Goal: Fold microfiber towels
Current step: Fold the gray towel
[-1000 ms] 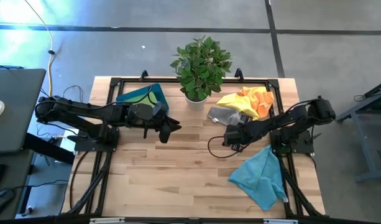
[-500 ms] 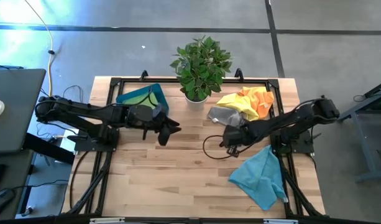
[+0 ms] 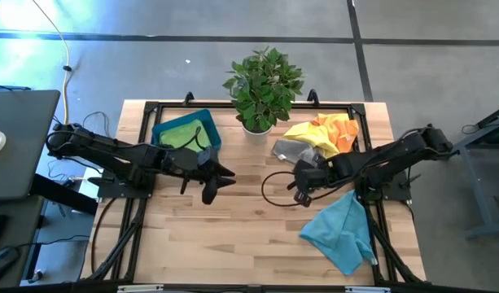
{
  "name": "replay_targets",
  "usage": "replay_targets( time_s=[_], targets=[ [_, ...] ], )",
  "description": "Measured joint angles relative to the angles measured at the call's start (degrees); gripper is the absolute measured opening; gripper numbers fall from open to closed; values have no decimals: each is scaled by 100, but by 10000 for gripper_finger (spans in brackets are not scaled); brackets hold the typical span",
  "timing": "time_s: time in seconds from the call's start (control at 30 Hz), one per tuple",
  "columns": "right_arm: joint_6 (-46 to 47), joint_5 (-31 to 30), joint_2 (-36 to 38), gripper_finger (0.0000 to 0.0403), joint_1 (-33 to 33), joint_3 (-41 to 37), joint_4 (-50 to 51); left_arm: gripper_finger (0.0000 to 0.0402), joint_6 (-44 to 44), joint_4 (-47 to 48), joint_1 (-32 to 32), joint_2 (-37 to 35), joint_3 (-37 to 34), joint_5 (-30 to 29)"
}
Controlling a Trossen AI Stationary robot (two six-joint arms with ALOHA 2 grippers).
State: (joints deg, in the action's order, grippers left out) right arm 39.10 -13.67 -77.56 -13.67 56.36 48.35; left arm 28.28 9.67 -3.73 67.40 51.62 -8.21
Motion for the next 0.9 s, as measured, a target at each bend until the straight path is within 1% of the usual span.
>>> replay_targets(
  time_s=[0.07,0.17,0.27,0.37,0.43,0.57,0.6,0.77,0.9],
  targets=[
    [224,164,0,79,5,-186,14,127,1,-2,-15,0,0,0],
    [310,182,0,139,25,-471,-56,127,3,-2,-15,0,0,-1],
    [70,175,-2,193,92,-773,-281,127,4,0,-12,0,0,-2],
    [-424,162,-2,224,176,-1170,-767,127,4,-2,-12,0,0,-4],
    [-676,15,-3,229,258,-1469,-1027,127,7,-2,-12,0,0,-4],
    [-655,-706,-4,231,488,-1861,-1108,127,101,-2,-12,0,0,-11],
    [-687,-769,-4,231,550,-1923,-1129,127,151,-2,-12,0,0,-13],
    [-1204,-753,-4,231,871,-2191,-1565,127,172,-2,-12,0,0,-15],
    [-1356,-758,-4,231,1123,-2258,-1685,127,216,-2,-12,0,0,-15]
  ],
)
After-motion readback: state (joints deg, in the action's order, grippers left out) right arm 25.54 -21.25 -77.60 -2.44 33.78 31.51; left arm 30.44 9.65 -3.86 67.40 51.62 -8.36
